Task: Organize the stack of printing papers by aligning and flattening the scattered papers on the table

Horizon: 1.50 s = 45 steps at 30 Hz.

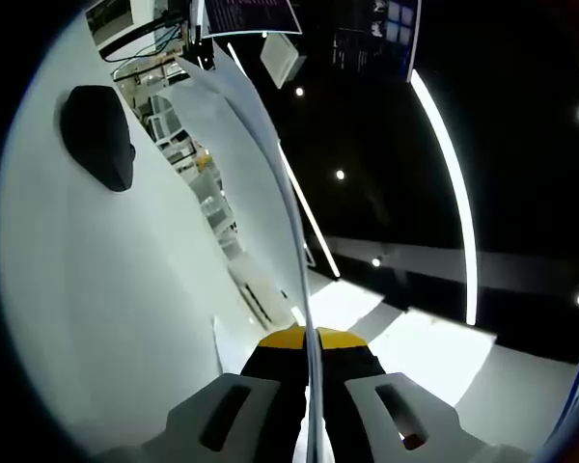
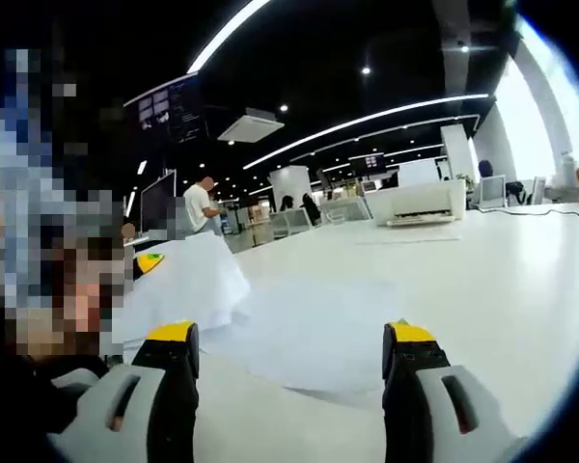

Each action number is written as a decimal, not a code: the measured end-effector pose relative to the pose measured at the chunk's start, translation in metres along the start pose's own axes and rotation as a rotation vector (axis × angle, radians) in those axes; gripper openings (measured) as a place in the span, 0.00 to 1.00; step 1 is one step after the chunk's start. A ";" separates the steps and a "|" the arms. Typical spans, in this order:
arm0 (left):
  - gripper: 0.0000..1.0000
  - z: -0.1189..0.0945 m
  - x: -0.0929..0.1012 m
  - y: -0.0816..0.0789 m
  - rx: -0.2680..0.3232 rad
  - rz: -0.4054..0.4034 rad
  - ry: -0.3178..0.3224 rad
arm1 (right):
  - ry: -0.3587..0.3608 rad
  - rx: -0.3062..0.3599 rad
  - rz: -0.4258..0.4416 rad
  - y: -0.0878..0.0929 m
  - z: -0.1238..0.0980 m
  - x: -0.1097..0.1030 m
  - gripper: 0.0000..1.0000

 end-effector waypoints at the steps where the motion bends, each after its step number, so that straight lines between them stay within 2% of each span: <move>1: 0.06 0.000 0.000 0.000 0.000 0.000 0.000 | 0.004 -0.002 0.001 0.000 0.000 0.000 0.73; 10: 0.06 -0.001 0.000 0.001 0.001 -0.002 0.002 | 0.078 -0.054 0.010 0.005 0.004 0.007 0.74; 36: 0.06 -0.001 0.001 0.000 0.004 0.002 0.001 | 0.141 -0.156 -0.046 0.012 0.018 0.009 0.75; 41: 0.06 0.000 0.000 0.000 0.005 -0.001 0.001 | 0.179 -0.180 -0.050 0.014 0.020 0.010 0.75; 45: 0.06 0.000 0.000 -0.001 0.004 -0.003 0.002 | 0.214 -0.198 -0.053 0.016 0.015 0.011 0.70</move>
Point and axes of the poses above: the point that each gripper's makers call its tool centre point, and the gripper's own axes: z roughly forward along the fingers, x roughly to its right, y roughly out of its underside, the point moved 8 cm from there along -z, roughly backward along the fingers, and after that the axes turned 13 degrees about -y, right-handed, at the moved point
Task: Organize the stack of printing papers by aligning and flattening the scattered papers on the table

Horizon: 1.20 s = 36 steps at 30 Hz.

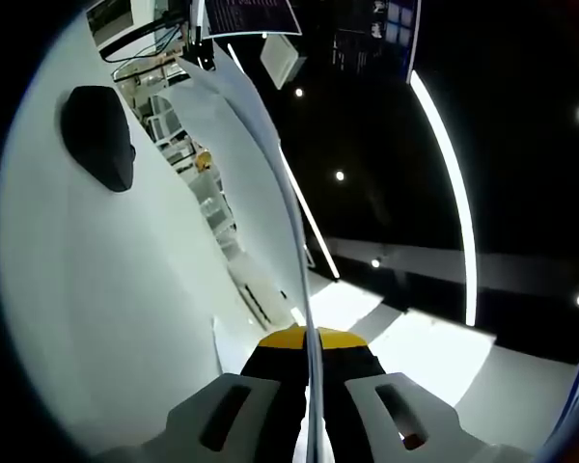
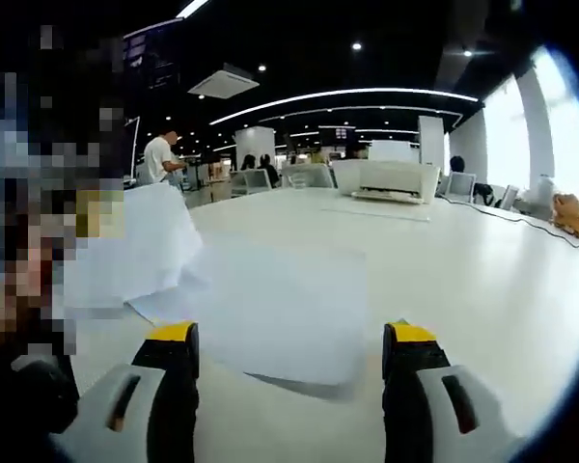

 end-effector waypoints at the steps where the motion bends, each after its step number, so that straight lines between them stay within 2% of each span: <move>1: 0.06 0.000 0.000 0.000 0.000 -0.001 0.000 | 0.000 -0.003 0.005 0.001 -0.001 0.000 0.68; 4: 0.06 0.000 0.000 0.000 0.000 0.002 0.000 | 0.004 -0.028 0.012 0.003 0.001 -0.001 0.64; 6: 0.06 0.000 0.000 0.000 0.000 0.004 -0.001 | 0.030 -0.098 -0.008 0.008 0.003 -0.001 0.61; 7: 0.06 0.000 0.000 0.000 0.000 0.004 0.000 | 0.031 -0.056 -0.024 0.003 0.005 -0.005 0.60; 9: 0.06 0.000 -0.001 0.000 0.001 0.001 0.001 | 0.020 -0.070 -0.022 0.002 0.003 -0.006 0.56; 16: 0.06 0.001 -0.001 0.000 0.001 0.002 0.001 | 0.033 -0.064 -0.015 -0.002 -0.001 -0.001 0.50; 21: 0.06 0.001 -0.001 0.000 0.001 0.003 0.002 | 0.052 -0.065 -0.028 -0.001 -0.006 0.002 0.39; 22: 0.06 0.001 -0.001 0.000 0.001 0.003 0.001 | 0.061 -0.067 -0.047 -0.001 -0.006 0.002 0.35; 25: 0.06 0.001 0.000 0.000 0.000 0.008 0.001 | 0.063 -0.067 -0.064 0.000 -0.006 0.001 0.33; 36: 0.06 0.000 0.000 0.001 -0.001 0.008 0.000 | 0.099 -0.087 -0.175 0.002 -0.006 0.003 0.13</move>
Point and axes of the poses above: the point that each gripper's makers call its tool centre point, and the gripper's own axes: z roughly forward along the fingers, x roughly to its right, y roughly out of its underside, the point moved 8 cm from there along -z, roughly backward along the fingers, and after that the axes turned 13 degrees about -y, right-handed, at the moved point
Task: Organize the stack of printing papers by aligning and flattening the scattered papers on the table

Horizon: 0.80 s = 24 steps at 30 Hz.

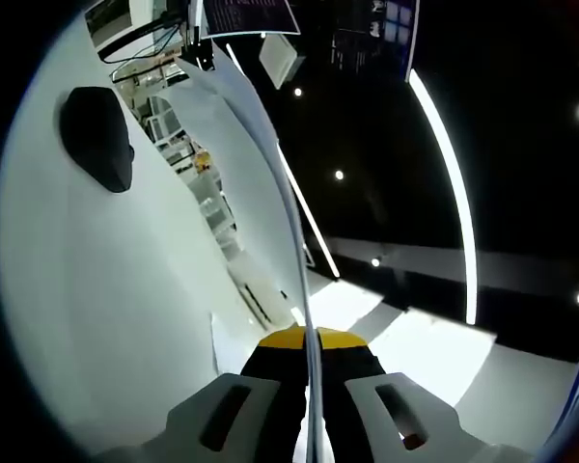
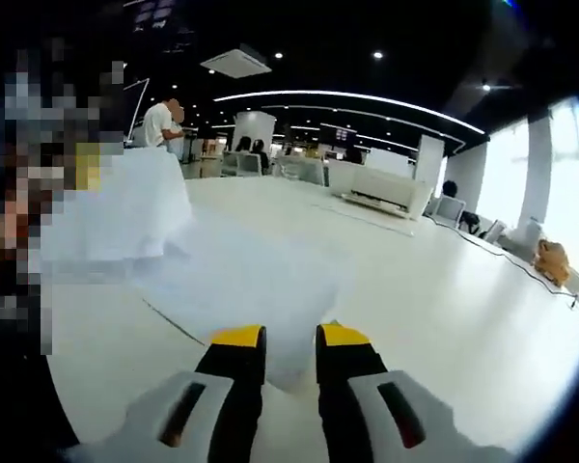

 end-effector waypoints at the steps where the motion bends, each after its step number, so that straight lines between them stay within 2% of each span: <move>1: 0.06 0.000 0.000 0.000 0.000 0.000 0.000 | 0.005 -0.007 -0.013 0.001 0.000 0.000 0.09; 2: 0.06 0.000 0.000 0.000 0.000 0.000 0.000 | 0.006 -0.013 -0.021 0.001 -0.001 0.001 0.04; 4: 0.06 0.000 0.001 0.000 0.000 0.000 0.000 | -0.006 -0.008 -0.022 0.001 -0.001 0.000 0.00; 14: 0.06 -0.001 0.001 0.000 0.003 -0.005 0.003 | -0.020 0.024 0.010 0.000 -0.001 0.000 0.00; 21: 0.06 0.000 0.001 0.001 0.001 -0.001 0.000 | -0.036 0.077 0.047 -0.003 -0.006 0.003 0.00; 24: 0.06 0.000 0.001 0.000 0.002 -0.001 0.000 | -0.050 0.107 0.100 -0.004 -0.008 0.007 0.00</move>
Point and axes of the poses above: the point that each gripper's makers call its tool centre point, and the gripper's own axes: z roughly forward along the fingers, x roughly to its right, y roughly out of its underside, the point moved 8 cm from there along -z, roughly backward along the fingers, and after that the axes turned 13 degrees about -y, right-handed, at the moved point
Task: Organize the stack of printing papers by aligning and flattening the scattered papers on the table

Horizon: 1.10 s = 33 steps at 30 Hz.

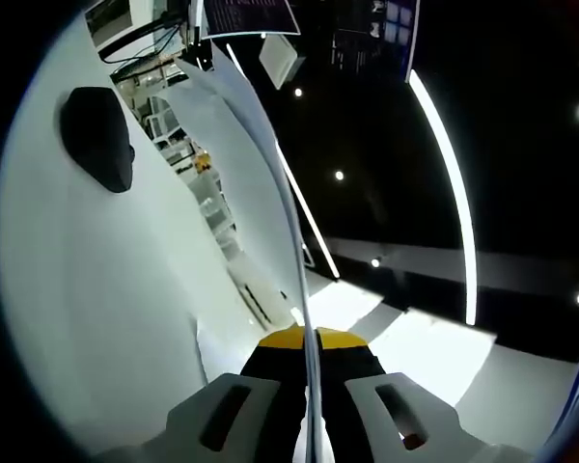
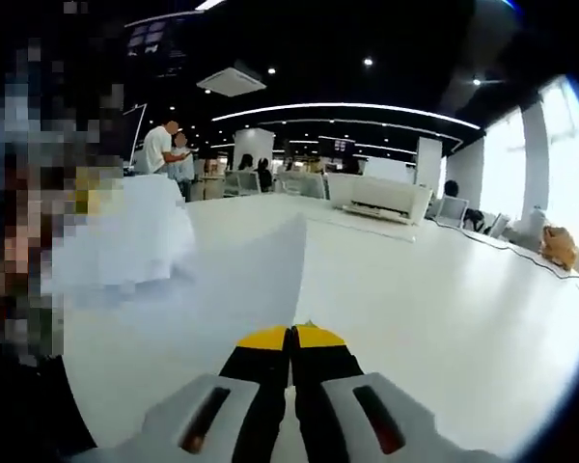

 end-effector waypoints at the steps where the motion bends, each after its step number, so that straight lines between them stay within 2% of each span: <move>1: 0.06 0.000 0.000 0.000 0.000 0.000 0.000 | -0.004 0.010 0.018 -0.001 -0.001 0.001 0.00; 6: 0.06 0.000 0.000 0.000 0.000 -0.003 -0.002 | -0.017 0.056 0.079 -0.005 -0.006 0.008 0.00; 16: 0.06 0.001 0.000 0.000 -0.007 0.000 -0.004 | -0.021 0.096 0.092 -0.014 -0.011 0.010 0.00; 29: 0.06 0.001 0.000 0.000 -0.007 -0.002 -0.004 | -0.022 0.190 0.035 -0.059 -0.028 0.009 0.00; 33: 0.06 0.000 0.000 0.000 -0.006 -0.005 -0.004 | -0.039 0.222 0.047 -0.069 -0.033 0.006 0.00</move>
Point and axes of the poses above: the point that each gripper's makers call its tool centre point, and the gripper's own axes: z roughly forward along the fingers, x roughly to its right, y roughly out of its underside, the point moved 8 cm from there along -z, roughly backward along the fingers, and after that the axes turned 13 degrees about -y, right-handed, at the moved point
